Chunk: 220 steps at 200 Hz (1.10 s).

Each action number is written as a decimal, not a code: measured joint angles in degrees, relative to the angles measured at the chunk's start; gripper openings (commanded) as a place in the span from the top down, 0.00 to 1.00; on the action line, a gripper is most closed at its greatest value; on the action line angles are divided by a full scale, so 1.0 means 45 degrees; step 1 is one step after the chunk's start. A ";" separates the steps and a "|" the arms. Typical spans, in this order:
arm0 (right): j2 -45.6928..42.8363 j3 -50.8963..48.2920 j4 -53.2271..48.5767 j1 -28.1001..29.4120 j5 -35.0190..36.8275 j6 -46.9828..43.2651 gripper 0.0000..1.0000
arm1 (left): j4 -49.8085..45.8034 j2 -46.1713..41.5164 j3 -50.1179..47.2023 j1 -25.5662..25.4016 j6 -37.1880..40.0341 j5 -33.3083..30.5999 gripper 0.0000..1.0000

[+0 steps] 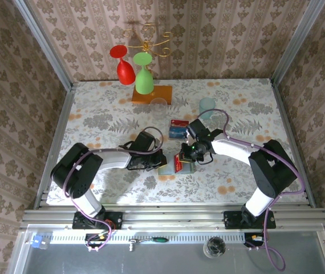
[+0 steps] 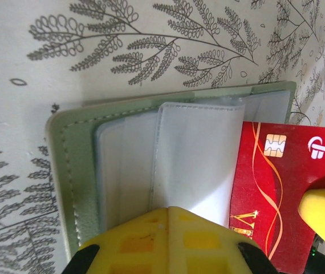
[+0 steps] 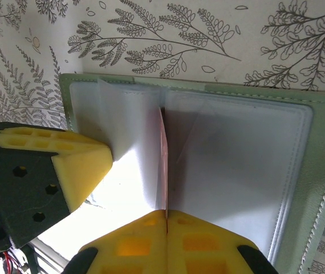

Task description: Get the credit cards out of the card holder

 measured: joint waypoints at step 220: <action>-0.0520 0.1161 -0.1860 -0.0078 0.0777 -0.0486 0.95 | -0.0763 -0.0894 0.0267 0.0262 0.0345 0.0121 1.00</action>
